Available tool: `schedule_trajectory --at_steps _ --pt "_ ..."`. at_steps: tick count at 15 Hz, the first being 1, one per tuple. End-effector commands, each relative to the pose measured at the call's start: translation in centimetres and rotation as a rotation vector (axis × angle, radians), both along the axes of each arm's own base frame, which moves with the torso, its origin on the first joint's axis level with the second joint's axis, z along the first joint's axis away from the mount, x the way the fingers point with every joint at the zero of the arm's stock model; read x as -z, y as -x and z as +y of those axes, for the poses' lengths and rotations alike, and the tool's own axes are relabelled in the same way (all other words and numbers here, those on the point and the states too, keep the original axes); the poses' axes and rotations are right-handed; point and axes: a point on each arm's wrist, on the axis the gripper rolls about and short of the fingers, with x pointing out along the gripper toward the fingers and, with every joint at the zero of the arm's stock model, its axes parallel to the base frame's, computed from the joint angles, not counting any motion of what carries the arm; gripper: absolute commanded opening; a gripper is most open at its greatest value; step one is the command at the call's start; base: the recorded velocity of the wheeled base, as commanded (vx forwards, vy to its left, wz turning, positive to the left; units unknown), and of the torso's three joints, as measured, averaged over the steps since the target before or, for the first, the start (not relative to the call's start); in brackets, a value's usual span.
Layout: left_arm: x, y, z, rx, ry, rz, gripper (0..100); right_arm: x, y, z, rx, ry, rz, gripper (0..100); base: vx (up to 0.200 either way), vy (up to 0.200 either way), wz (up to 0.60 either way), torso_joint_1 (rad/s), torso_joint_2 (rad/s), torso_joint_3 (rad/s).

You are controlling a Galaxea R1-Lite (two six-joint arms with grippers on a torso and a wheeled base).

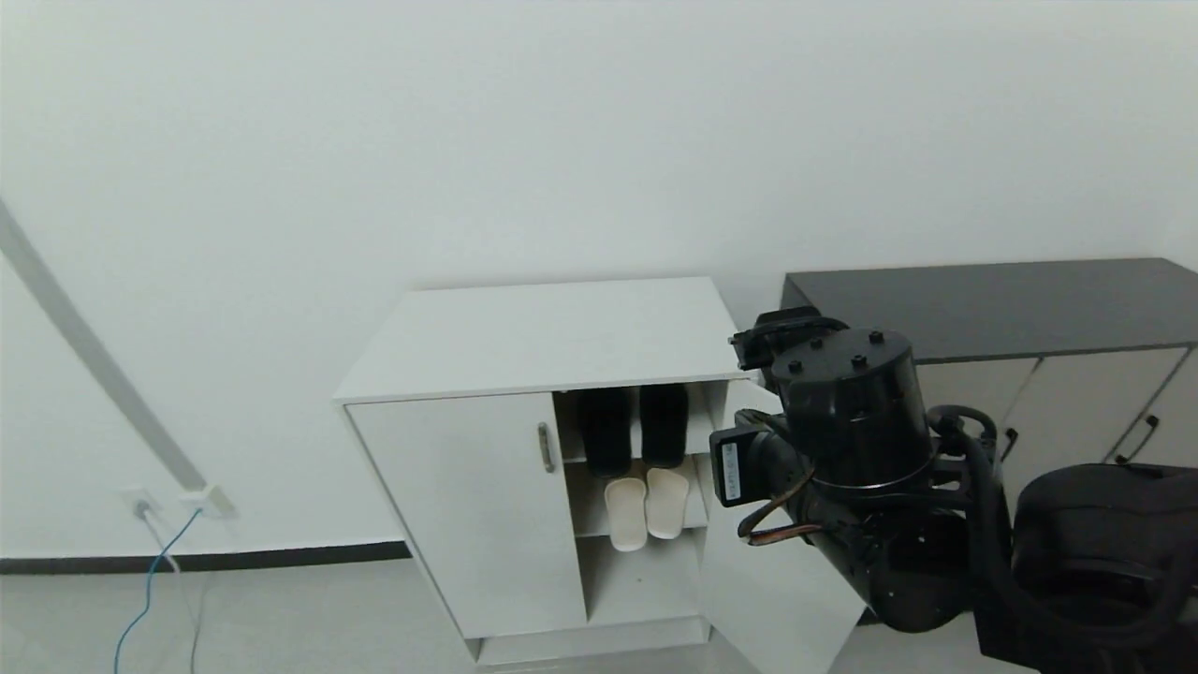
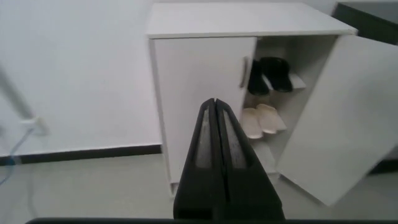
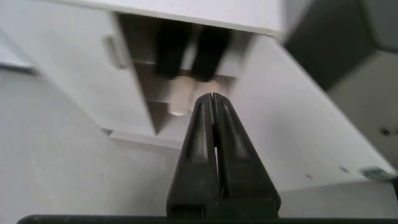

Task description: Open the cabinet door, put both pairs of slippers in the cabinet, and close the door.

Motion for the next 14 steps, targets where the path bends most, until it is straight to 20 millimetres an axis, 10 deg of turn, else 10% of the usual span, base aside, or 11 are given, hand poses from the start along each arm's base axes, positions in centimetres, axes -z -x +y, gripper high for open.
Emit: schedule_trajectory --at_steps 1,9,14 --pt "0.0 0.0 0.0 0.000 0.000 0.001 0 -0.1 -0.1 -0.2 0.007 -0.002 -0.002 0 0.000 0.000 -0.60 0.022 0.00 -0.002" --pt "0.0 0.0 0.0 0.000 -0.002 0.001 0 0.3 -1.3 -0.8 0.042 0.011 0.002 0 0.000 0.000 -0.07 0.001 0.00 0.000" --pt "0.0 0.0 0.0 0.000 0.000 0.001 0 0.5 -1.5 -0.8 0.046 0.015 0.004 0 -0.200 0.000 0.00 0.003 0.00 0.003"
